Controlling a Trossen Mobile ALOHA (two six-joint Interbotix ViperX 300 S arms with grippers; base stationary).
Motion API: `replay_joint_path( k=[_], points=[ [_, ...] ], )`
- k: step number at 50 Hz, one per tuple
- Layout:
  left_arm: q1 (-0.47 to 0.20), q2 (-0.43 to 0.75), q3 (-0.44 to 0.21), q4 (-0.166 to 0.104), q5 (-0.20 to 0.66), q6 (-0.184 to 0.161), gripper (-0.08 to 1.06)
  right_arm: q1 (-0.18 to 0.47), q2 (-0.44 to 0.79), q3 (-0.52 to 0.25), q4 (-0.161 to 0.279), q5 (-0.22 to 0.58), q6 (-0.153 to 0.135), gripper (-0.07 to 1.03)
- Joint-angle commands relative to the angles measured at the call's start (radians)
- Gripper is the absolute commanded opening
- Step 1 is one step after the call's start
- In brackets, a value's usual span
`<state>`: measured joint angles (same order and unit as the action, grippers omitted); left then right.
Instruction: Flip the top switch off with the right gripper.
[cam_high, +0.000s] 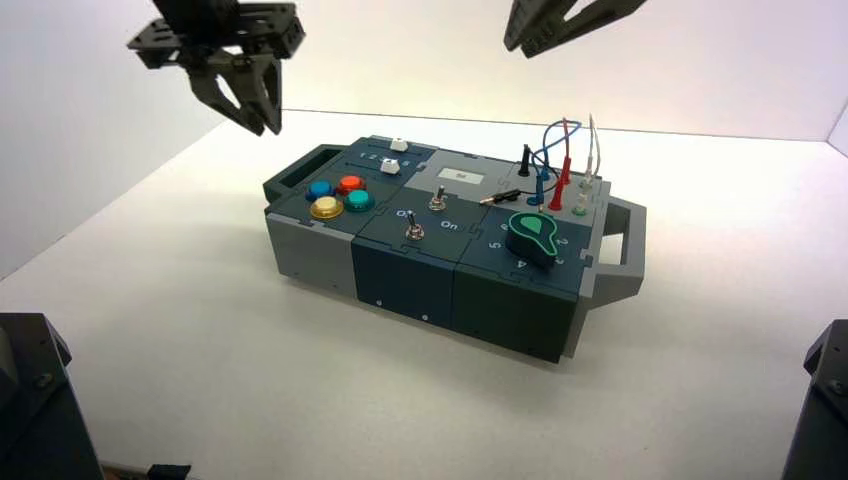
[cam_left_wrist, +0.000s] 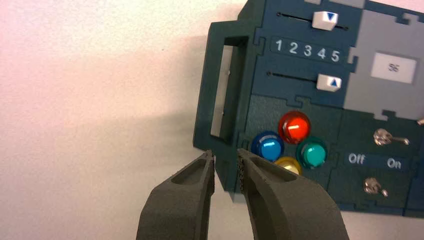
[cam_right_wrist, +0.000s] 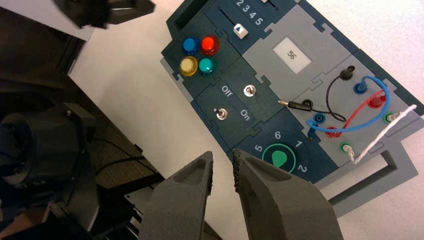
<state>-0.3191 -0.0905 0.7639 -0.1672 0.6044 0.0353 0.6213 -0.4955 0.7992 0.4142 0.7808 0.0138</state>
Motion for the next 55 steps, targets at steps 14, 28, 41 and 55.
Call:
replay_joint_path(
  k=[14, 28, 41, 55],
  points=[
    [0.06, 0.126, -0.097, 0.002, 0.011, 0.014, 0.42, 0.011, 0.04, -0.058, 0.032, 0.011, -0.002, 0.24],
    [0.015, 0.172, -0.149, -0.002, 0.06, 0.029, 0.44, 0.009, 0.04, -0.075, 0.025, 0.014, -0.026, 0.24],
    [0.006, 0.241, -0.184, -0.005, 0.089, 0.015, 0.44, 0.009, 0.038, -0.084, 0.021, 0.048, -0.055, 0.24],
    [0.012, 0.291, -0.184, -0.003, 0.063, 0.009, 0.44, 0.009, 0.035, -0.08, 0.021, 0.078, -0.066, 0.24]
  ],
)
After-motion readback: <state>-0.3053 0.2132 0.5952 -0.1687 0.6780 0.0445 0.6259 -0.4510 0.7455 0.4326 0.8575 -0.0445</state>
